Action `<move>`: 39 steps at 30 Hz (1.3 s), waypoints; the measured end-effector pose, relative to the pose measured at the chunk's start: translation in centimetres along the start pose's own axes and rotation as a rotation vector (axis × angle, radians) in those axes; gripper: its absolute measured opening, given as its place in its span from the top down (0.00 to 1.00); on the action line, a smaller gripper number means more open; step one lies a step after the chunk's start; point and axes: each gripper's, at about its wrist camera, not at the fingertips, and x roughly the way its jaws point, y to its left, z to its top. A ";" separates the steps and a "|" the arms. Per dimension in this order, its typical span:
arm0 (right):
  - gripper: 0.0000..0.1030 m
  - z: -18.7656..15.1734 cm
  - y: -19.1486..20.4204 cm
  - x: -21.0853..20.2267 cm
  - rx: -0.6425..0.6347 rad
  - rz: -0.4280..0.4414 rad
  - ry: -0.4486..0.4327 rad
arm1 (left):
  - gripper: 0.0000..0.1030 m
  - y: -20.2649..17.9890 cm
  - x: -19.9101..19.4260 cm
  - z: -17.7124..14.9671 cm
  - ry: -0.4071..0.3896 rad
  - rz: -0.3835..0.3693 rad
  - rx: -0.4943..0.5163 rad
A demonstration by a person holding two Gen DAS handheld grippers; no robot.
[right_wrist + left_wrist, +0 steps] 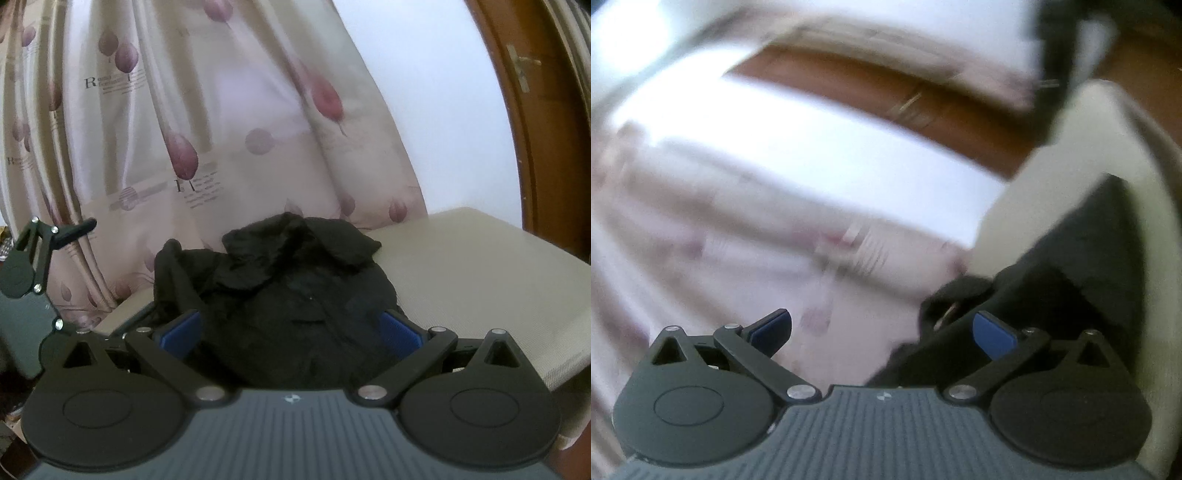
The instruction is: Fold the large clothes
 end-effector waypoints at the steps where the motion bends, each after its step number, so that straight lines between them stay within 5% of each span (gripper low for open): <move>1: 0.00 0.1 -0.1 0.1 0.006 0.000 0.002 | 0.00 -0.3 0.1 -0.1 -0.023 -0.030 0.047; 13: 0.00 -0.3 -0.7 0.3 0.038 -0.009 0.022 | 0.00 -3.2 3.8 -1.2 -0.099 -0.471 0.389; 14: 0.00 -0.4 -0.7 0.3 0.041 -0.010 0.024 | 0.07 -3.7 4.3 -1.2 -0.087 -0.513 0.410; 16: 0.00 -0.4 -0.9 0.3 0.047 -0.013 0.026 | 0.43 -4.3 5.7 -1.0 -0.023 -0.592 0.410; 17: 0.00 -0.4 -1.0 0.2 0.050 -0.014 0.025 | 0.70 -4.3 6.3 -1.1 0.014 -0.598 0.383; 18: 0.00 -0.4 -1.1 0.2 0.053 -0.017 0.024 | 0.79 -4.0 6.9 -1.2 0.045 -0.587 0.347; 22: 0.00 -0.5 -1.6 0.0 0.067 -0.026 0.022 | 0.80 0.8 7.7 -2.1 0.114 -0.484 -0.008; 26: 0.00 -0.5 -2.0 0.5 0.093 -0.023 0.031 | 0.80 8.4 7.4 -6.0 0.227 -0.221 -0.411; 29: 0.00 -0.4 -1.8 1.1 0.099 -0.013 0.043 | 0.80 13.8 6.5 -10.6 0.336 -0.028 -0.609; 33: 0.00 -0.4 -0.8 1.7 0.073 0.004 0.063 | 0.80 19.6 4.3 -17.8 0.487 0.174 -0.740; 39: 0.00 -0.3 0.6 2.7 0.046 0.020 0.096 | 0.75 22.8 0.9 -27.3 0.706 0.349 -0.823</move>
